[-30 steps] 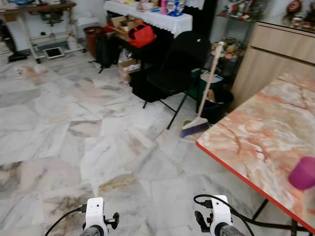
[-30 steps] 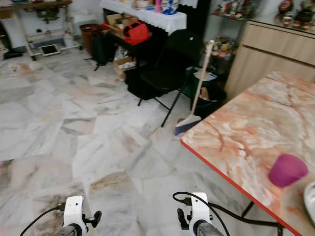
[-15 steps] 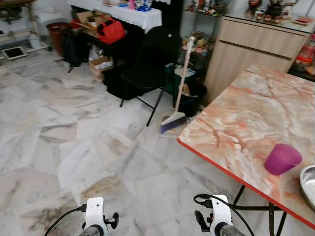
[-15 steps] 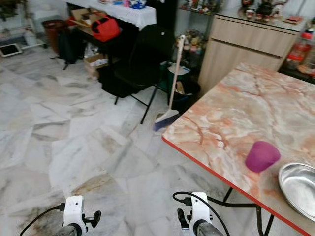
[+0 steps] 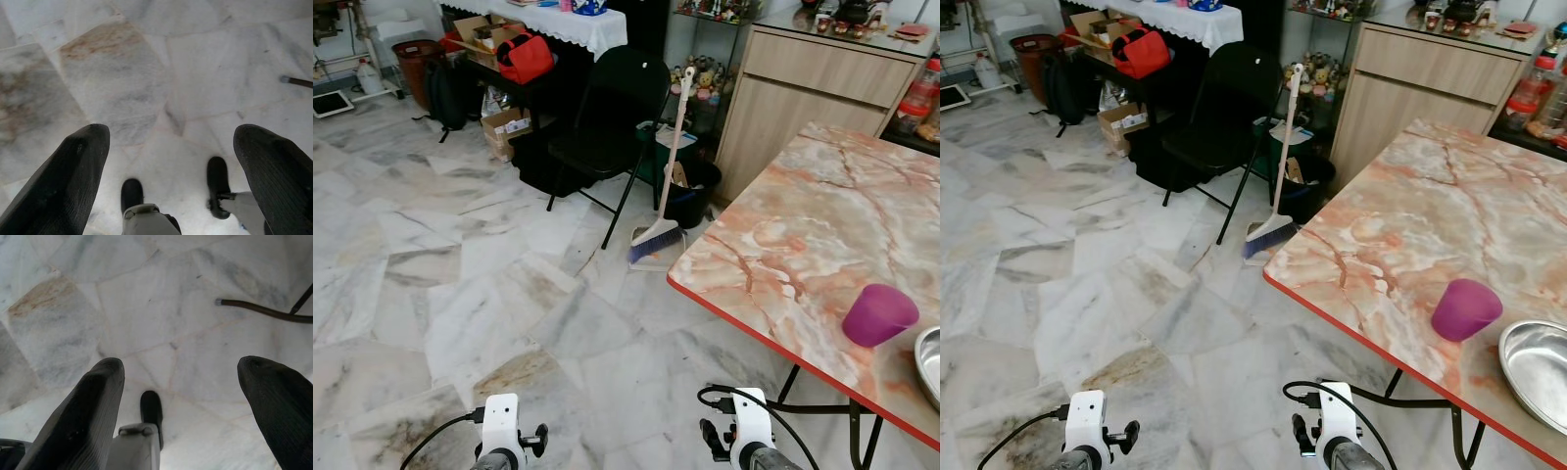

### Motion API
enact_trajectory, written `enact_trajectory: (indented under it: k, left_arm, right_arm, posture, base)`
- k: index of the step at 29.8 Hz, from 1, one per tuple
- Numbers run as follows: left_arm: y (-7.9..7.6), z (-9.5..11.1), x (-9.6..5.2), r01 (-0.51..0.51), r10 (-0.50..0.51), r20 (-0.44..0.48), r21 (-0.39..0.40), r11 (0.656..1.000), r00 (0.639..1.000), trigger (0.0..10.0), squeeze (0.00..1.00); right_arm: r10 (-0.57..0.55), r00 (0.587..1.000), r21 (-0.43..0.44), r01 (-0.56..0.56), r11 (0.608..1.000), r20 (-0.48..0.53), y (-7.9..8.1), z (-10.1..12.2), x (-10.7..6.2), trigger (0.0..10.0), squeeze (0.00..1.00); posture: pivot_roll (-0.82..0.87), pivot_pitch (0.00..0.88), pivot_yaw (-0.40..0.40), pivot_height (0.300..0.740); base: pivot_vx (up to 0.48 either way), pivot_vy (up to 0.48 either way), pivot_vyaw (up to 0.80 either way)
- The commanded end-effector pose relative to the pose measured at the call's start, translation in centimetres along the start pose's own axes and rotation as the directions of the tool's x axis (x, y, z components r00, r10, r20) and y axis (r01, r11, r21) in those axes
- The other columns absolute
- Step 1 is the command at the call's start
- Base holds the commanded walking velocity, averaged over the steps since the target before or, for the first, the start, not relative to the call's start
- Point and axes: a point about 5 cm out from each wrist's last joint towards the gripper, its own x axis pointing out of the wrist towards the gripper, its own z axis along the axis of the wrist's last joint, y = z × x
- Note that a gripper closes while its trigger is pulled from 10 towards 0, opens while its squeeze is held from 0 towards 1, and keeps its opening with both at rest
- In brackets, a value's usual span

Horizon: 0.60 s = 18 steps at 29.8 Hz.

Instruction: Setting the table

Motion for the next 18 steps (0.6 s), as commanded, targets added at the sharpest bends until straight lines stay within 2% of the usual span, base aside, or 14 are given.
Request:
enact_trajectory:
  k: [1, 15, 18]
  left_arm:
    - [0.08, -0.04, -0.04, -0.004, 0.004, 0.004, -0.010, 1.000, 1.000, 10.0, 0.00]
    - [-0.26, -0.11, -0.01, 0.005, -0.005, 0.002, -0.023, 1.000, 1.000, 10.0, 0.00]
    - [-0.30, -0.07, -0.01, 0.005, -0.005, 0.004, 0.020, 1.000, 1.000, 10.0, 0.00]
  right_arm:
    - [-0.004, 1.000, -0.002, 0.004, 1.000, 0.000, -0.19, 0.14, 0.00, 10.0, 0.00]
    - [-0.013, 1.000, -0.006, 0.013, 1.000, -0.002, -0.62, 0.16, -0.08, 10.0, 0.00]
    - [-0.015, 1.000, -0.007, 0.015, 1.000, -0.003, -0.70, 0.17, -0.09, 10.0, 0.00]
  posture:
    - [0.15, 0.000, -0.038, 0.740]
    - [0.14, 0.000, -0.046, 0.740]
    - [0.14, 0.000, -0.049, 0.740]
  base:
    - [0.000, 0.000, -0.51]
    - [0.000, 0.000, -0.52]
    - [0.000, -0.305, -0.51]
